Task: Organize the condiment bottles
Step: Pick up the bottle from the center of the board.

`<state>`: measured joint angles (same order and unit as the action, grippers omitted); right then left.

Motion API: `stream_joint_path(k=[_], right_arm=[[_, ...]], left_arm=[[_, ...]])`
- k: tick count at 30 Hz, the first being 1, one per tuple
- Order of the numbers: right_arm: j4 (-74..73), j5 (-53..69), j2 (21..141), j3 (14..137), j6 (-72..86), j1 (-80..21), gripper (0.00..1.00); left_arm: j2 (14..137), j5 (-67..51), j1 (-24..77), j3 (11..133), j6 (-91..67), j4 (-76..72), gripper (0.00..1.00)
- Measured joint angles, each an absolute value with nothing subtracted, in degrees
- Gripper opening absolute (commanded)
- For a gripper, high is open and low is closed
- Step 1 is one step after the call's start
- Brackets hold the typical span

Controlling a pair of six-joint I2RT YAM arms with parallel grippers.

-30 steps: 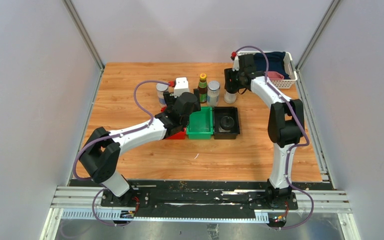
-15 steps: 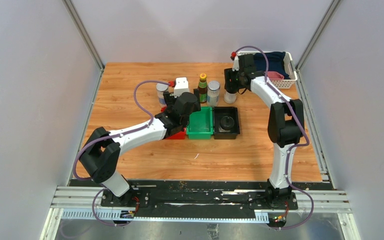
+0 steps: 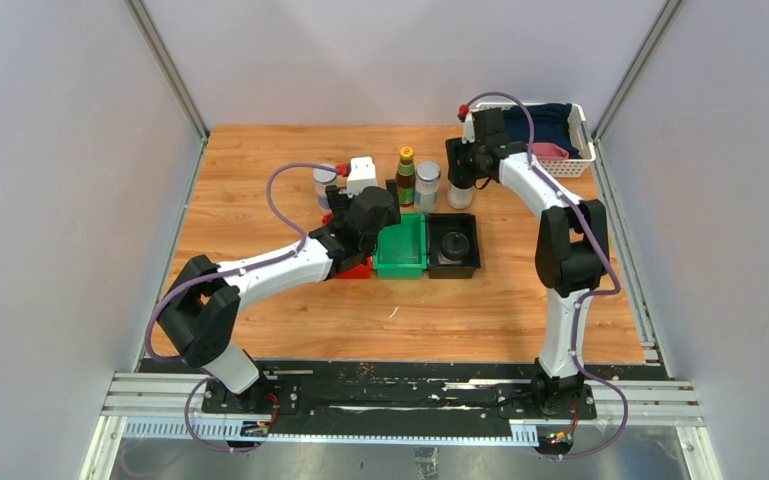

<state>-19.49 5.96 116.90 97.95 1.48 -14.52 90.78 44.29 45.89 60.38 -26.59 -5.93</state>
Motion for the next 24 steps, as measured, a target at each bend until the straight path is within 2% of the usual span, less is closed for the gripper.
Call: stream_joint_path(k=[24], right_arm=[[-24.56, 1.76, 110.80, 99.81, 1.17, -16.40, 0.00]], left_arm=[[87.50, 44.62, 45.89, 58.37, -26.85, -5.91, 1.00]])
